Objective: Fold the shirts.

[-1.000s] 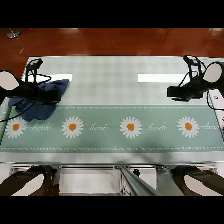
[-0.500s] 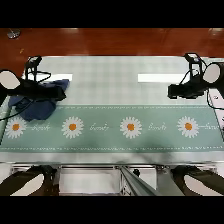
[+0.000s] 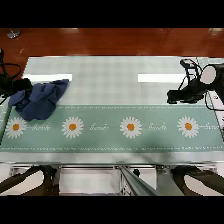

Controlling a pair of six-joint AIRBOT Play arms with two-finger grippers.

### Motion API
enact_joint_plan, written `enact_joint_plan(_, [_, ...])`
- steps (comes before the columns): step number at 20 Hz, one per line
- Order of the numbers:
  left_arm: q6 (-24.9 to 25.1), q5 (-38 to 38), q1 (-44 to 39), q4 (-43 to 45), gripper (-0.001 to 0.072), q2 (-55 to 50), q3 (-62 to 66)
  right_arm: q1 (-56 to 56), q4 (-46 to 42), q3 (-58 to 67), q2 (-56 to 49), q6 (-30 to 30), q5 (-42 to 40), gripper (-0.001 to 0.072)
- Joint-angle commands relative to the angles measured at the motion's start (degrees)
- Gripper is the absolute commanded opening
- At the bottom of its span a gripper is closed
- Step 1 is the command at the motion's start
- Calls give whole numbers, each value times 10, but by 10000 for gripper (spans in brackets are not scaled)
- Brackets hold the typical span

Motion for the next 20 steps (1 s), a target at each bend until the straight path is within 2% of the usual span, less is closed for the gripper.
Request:
enact_joint_plan(1, [-4,-17,35,11,700,-79,2,0,22,-1,0,4,3,620])
enact_joint_plan(5, [2,-24,32,-3,700,-151,7,0,53,-1,0,6,6,619])
enact_joint_plan(10, [4,-78,32,-35,680,-187,8,0,57,0,0,17,6,619])
enact_joint_plan(11, [19,-88,32,-42,310,-187,8,0,61,0,0,17,6,619])
enact_joint_plan(12, [35,-96,32,-47,35,-184,10,0,65,0,0,16,8,619])
enact_joint_plan(14, [44,-110,32,-77,30,-170,31,0,66,0,0,16,13,619])
enact_joint_plan(17, [50,-107,32,-189,30,-110,107,0,48,0,1,3,17,619])
enact_joint_plan(20, [88,-101,28,-283,30,-39,202,0,55,0,18,3,19,619])
